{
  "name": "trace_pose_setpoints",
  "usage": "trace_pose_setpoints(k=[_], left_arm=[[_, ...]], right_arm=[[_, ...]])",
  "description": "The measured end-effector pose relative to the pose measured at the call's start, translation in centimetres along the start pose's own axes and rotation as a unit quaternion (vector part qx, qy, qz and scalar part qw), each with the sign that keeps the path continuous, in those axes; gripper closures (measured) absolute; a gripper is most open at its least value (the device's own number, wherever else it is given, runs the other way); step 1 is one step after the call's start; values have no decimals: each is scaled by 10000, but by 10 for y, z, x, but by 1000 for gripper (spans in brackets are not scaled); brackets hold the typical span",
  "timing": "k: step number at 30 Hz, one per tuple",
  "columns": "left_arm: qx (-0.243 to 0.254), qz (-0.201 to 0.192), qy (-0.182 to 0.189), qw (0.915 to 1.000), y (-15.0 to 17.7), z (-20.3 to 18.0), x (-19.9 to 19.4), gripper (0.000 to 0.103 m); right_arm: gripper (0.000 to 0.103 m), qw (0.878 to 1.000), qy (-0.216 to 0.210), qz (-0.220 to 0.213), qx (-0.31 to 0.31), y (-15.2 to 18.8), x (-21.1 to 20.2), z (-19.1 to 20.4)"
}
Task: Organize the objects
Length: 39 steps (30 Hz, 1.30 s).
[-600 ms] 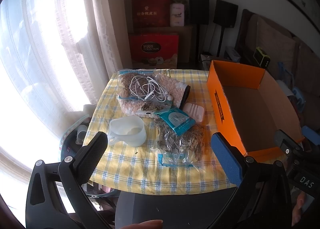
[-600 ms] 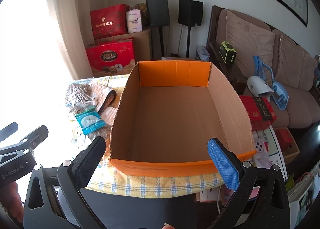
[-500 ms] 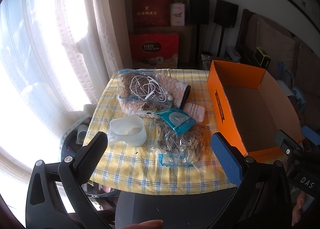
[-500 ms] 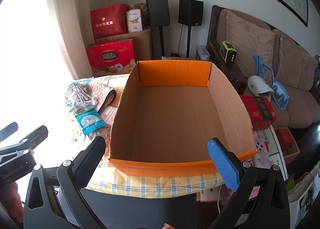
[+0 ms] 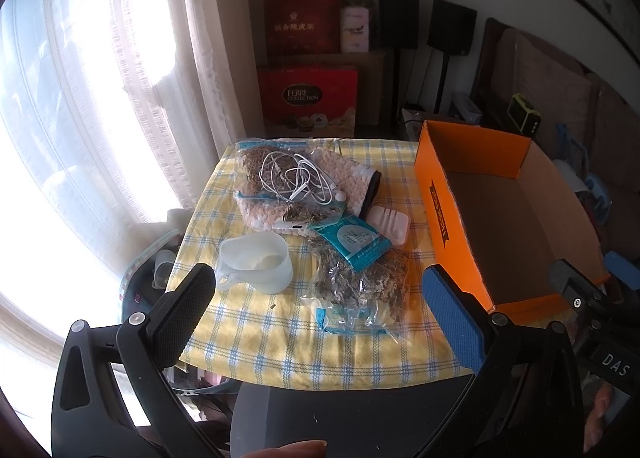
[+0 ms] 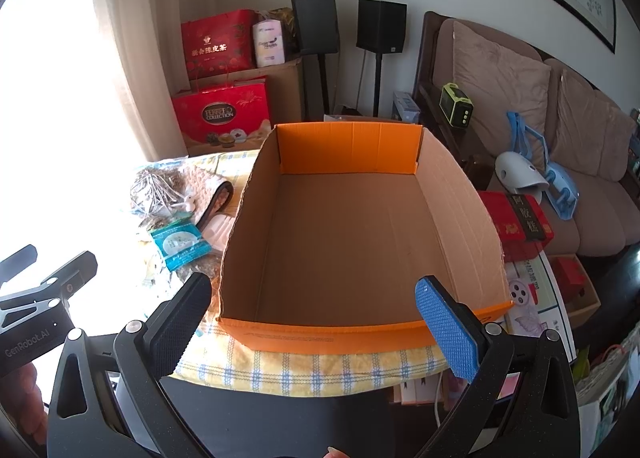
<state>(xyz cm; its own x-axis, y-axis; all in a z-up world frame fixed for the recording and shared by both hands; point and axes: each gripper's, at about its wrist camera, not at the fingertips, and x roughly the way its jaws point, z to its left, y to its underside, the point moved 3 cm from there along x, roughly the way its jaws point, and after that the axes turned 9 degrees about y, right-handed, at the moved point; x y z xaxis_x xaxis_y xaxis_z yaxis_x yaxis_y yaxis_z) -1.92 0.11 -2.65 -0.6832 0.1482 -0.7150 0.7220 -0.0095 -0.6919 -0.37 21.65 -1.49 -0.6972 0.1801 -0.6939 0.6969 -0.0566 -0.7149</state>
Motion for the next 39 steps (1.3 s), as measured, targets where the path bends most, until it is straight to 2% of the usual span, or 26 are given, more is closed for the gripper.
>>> trace_pose_setpoints(k=[39], left_arm=[[9,44,39,10000,-1,0,2,0]], right_arm=[[0,10000,40,23,42,0,3,-3]])
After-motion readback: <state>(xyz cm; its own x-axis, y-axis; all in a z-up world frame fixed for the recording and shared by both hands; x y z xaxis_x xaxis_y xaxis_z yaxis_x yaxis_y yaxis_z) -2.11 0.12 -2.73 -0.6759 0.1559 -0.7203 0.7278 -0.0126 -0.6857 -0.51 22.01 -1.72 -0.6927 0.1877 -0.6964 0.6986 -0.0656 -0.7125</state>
